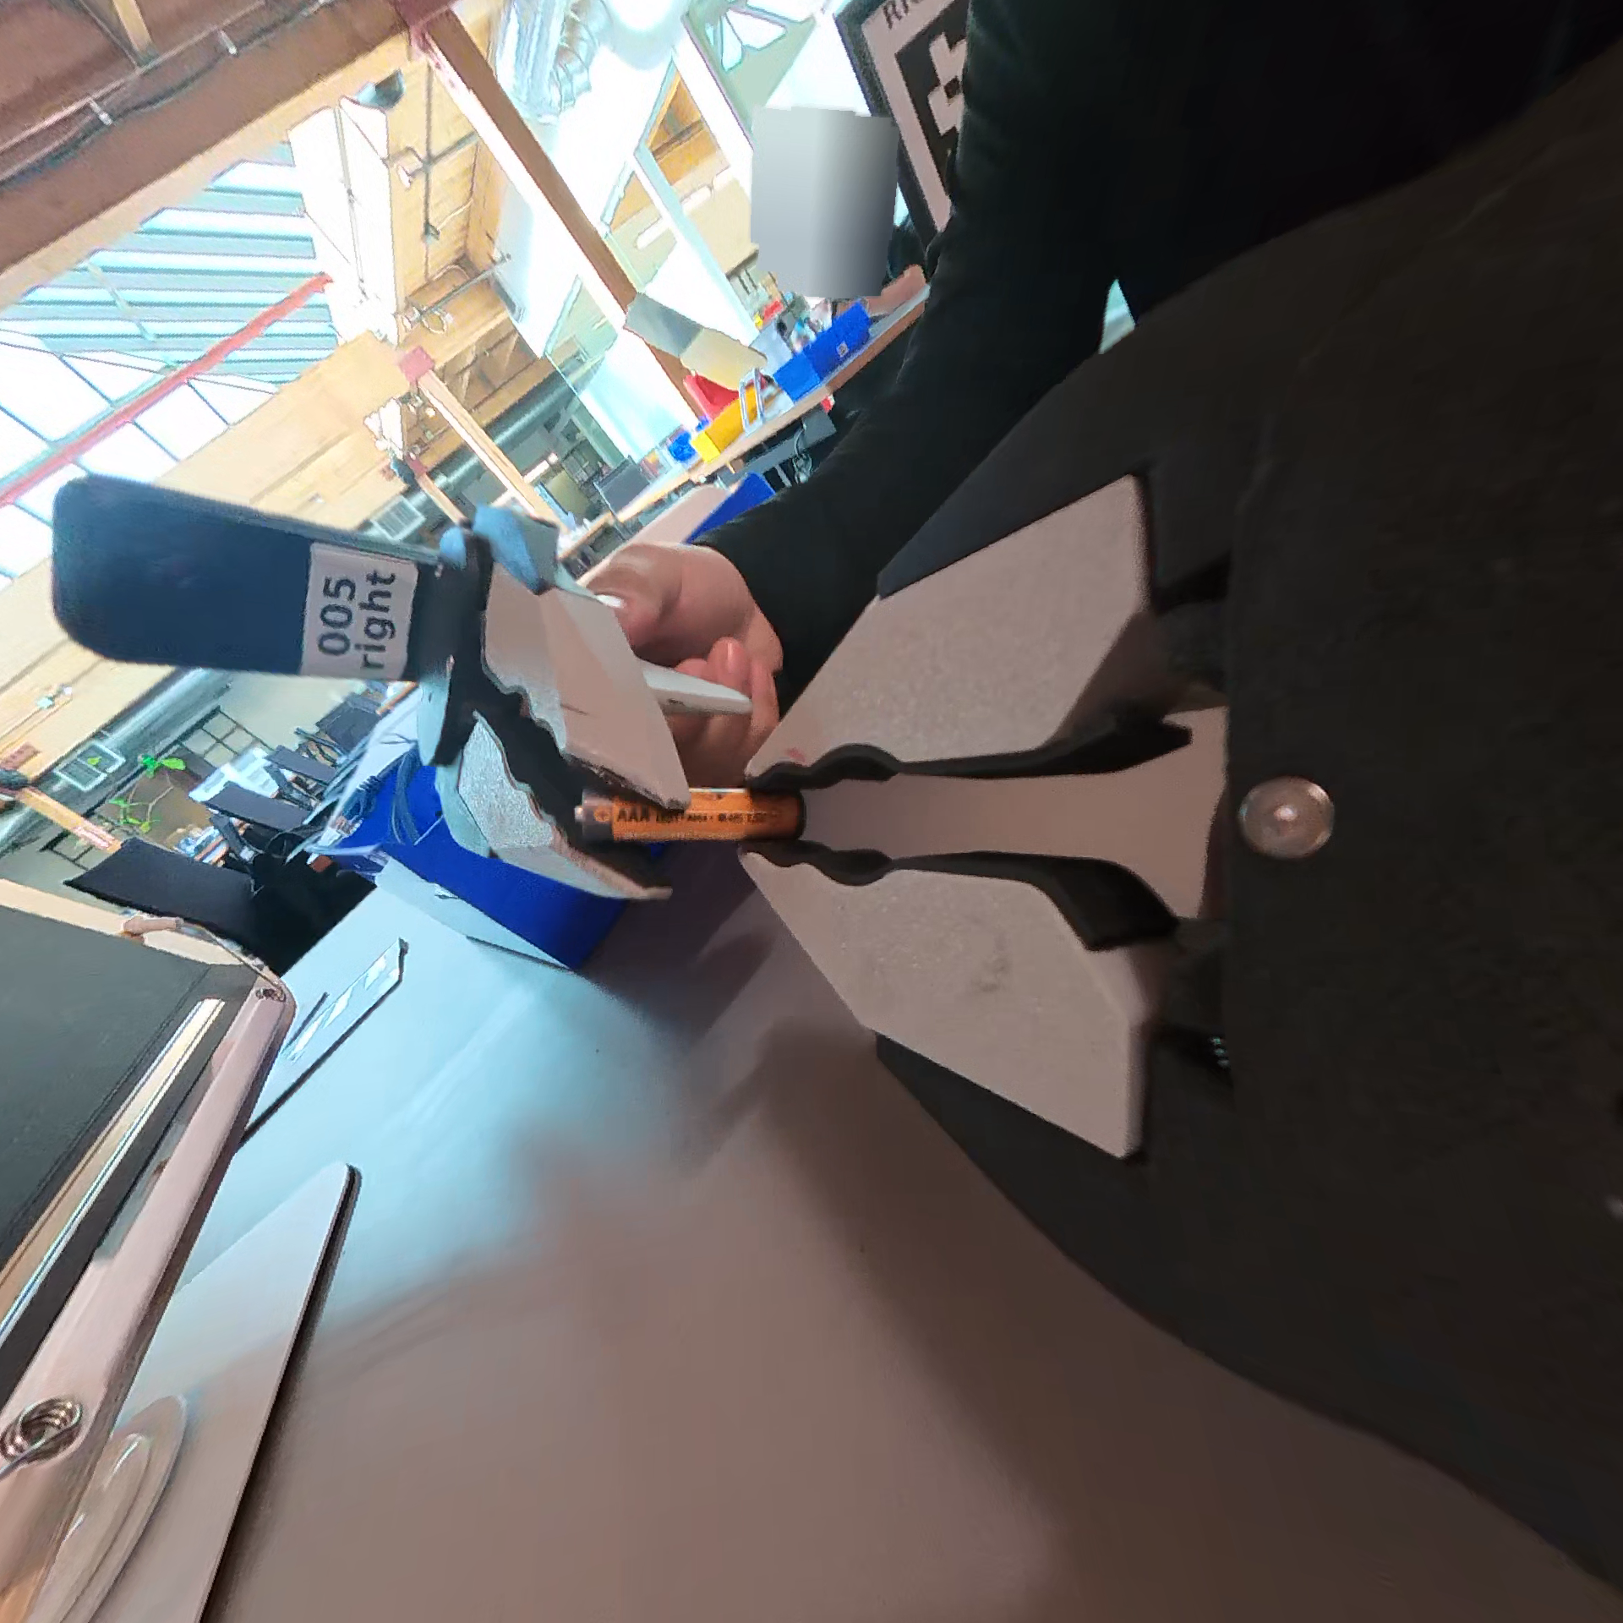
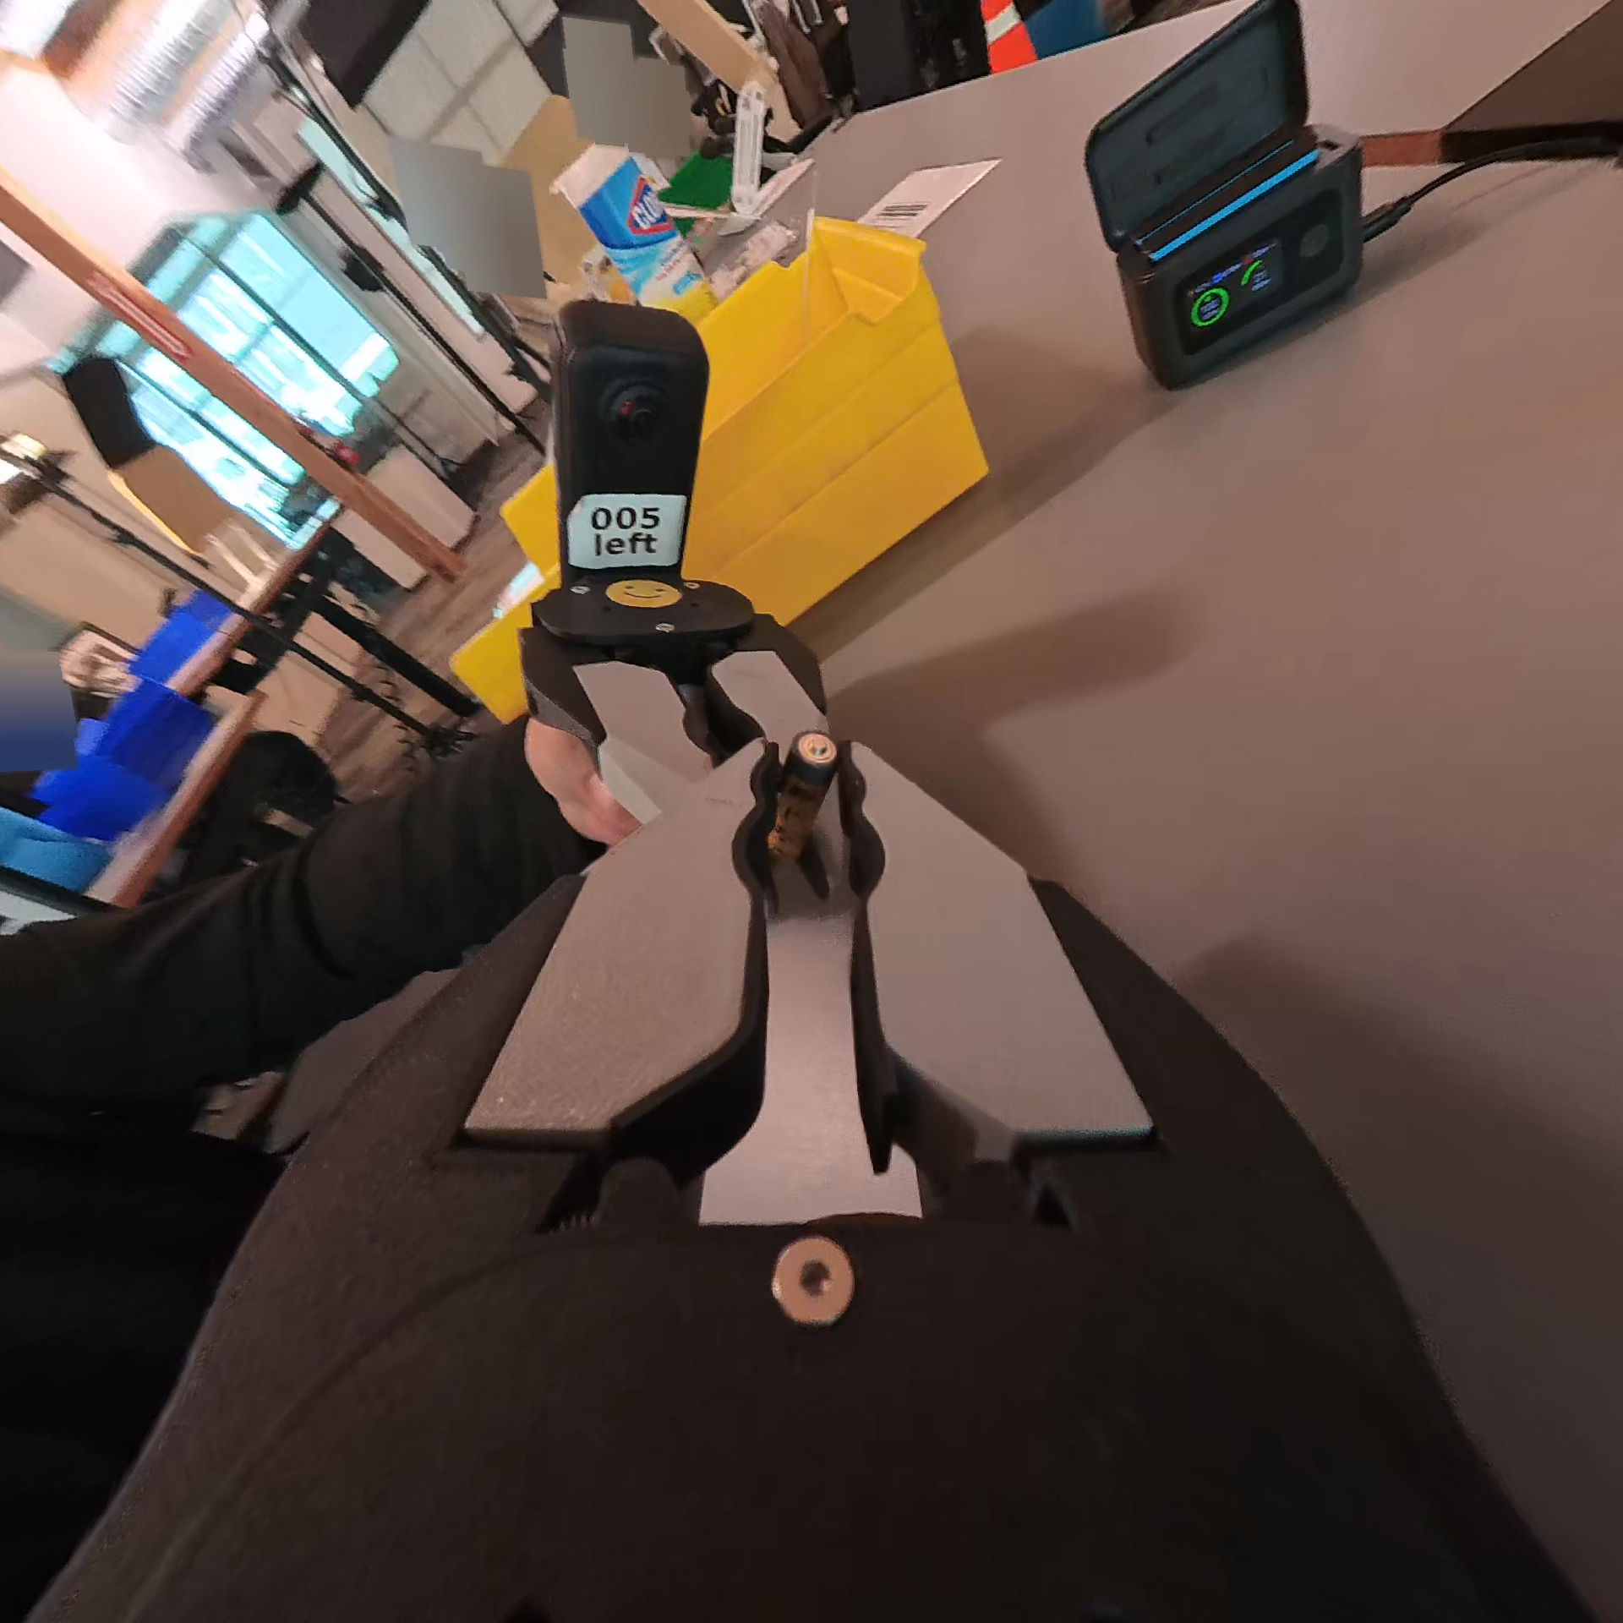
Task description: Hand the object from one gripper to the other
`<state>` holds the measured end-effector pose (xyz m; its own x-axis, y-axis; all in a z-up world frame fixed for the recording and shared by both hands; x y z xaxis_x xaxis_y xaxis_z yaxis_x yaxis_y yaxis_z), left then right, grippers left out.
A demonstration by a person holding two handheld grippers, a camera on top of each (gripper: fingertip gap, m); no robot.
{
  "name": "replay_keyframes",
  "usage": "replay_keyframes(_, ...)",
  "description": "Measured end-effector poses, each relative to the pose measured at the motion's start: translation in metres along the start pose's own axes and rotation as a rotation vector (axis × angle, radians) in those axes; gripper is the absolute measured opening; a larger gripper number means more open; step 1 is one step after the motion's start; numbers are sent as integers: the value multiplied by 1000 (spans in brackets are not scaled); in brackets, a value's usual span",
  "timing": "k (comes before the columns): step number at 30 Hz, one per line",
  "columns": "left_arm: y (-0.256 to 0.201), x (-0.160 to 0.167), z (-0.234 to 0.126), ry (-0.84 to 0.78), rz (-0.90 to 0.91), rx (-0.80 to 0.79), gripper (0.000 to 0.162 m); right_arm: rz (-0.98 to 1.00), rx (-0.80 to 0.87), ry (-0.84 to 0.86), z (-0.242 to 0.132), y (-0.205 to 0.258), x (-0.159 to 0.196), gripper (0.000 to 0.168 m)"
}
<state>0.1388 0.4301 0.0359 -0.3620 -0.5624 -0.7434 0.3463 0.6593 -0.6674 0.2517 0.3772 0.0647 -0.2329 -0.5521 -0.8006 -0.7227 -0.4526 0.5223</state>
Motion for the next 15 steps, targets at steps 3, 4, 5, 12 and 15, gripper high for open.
replay_keyframes(3,-6,-1,-1,58,137,-37,21,103,-71,-6,-1,-1,-1,7)
replay_keyframes(4,-7,-2,-2,83,212,-78,28,139,-71,-10,-3,-4,-1,7)
replay_keyframes(5,-8,-2,-3,105,302,-142,30,171,-72,-11,-4,-6,-1,7)
replay_keyframes(12,-29,5,-3,97,1187,-552,39,341,-118,4,-6,-13,2,7)
replay_keyframes(15,-28,17,4,217,1463,-656,45,373,-120,25,-4,-14,3,7)
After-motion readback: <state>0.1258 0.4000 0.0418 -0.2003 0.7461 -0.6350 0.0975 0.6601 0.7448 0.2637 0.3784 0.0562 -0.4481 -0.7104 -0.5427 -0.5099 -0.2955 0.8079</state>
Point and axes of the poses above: each gripper's, where its closed fingertips meet, z out along the fingers, x out of its underside, y = z × x across the jaws, the point moved 8 cm from there along -z, back along the fingers, and after that the axes turned 4 degrees about x, right-handed, at the moved point
